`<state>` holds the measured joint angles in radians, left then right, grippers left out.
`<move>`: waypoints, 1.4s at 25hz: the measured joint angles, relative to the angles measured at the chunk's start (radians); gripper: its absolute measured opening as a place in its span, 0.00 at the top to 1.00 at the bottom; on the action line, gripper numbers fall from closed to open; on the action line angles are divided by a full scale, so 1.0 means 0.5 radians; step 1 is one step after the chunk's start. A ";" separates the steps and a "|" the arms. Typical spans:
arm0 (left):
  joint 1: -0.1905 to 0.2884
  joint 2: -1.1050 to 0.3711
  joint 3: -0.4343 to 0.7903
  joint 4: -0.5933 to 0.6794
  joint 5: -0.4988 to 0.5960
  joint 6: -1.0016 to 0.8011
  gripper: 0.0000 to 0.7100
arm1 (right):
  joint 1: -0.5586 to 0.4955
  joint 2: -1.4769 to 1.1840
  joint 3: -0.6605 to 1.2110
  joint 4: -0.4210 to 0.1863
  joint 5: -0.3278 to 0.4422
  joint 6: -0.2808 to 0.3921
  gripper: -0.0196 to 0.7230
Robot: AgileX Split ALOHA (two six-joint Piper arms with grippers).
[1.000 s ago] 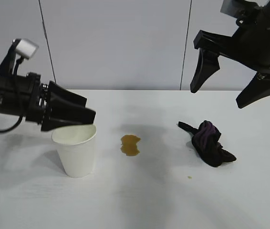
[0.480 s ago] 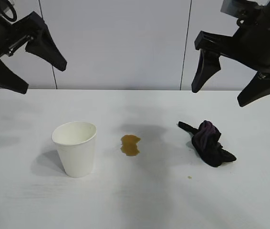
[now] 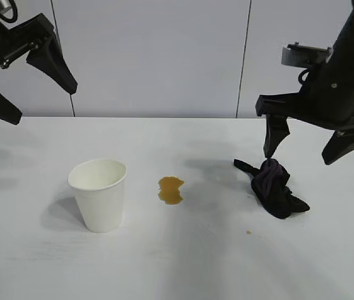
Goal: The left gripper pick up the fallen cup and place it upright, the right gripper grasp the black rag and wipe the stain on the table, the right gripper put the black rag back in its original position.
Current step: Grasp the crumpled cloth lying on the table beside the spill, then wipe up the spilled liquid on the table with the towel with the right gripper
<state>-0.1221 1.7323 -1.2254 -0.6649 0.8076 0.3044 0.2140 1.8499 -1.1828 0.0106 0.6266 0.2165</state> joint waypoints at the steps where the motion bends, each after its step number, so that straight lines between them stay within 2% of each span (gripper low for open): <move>1: 0.000 0.000 0.000 0.000 0.000 0.000 0.02 | 0.000 0.051 -0.033 -0.005 -0.006 0.009 0.18; 5: 0.000 0.000 0.000 0.000 -0.002 0.000 0.02 | 0.000 0.208 -0.154 -0.021 -0.033 0.037 0.19; 9: 0.000 0.000 0.000 0.000 -0.002 0.000 0.02 | 0.000 0.332 -0.215 -0.009 -0.043 0.037 0.27; 13: 0.000 0.000 0.000 0.000 -0.002 -0.004 0.02 | 0.000 0.407 -0.223 0.005 -0.041 0.041 0.44; 15: 0.000 0.000 0.000 0.002 -0.002 -0.004 0.02 | 0.000 0.421 -0.223 0.008 -0.038 0.056 0.59; 17: 0.000 0.000 0.000 0.002 -0.003 -0.004 0.02 | 0.000 0.423 -0.223 0.008 -0.032 0.067 0.78; 18: 0.000 0.000 0.000 0.002 -0.003 -0.004 0.02 | 0.000 0.423 -0.231 0.008 -0.026 0.073 0.82; 22: 0.000 0.000 0.000 0.002 -0.003 -0.004 0.02 | 0.015 0.423 -0.280 0.056 0.014 0.067 0.82; 27: 0.000 0.000 0.000 0.002 -0.003 -0.004 0.02 | 0.166 0.417 -0.448 0.293 0.059 -0.055 0.82; 29: 0.000 0.000 0.000 0.002 -0.003 -0.006 0.02 | 0.261 0.413 -0.538 0.352 0.072 -0.074 0.82; 35: 0.000 0.000 0.000 0.002 -0.003 -0.006 0.02 | 0.504 0.418 -0.638 0.406 0.003 -0.078 0.82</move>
<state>-0.1221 1.7323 -1.2254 -0.6639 0.8060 0.3013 0.4661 2.0587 -1.5016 0.2137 0.6283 0.1773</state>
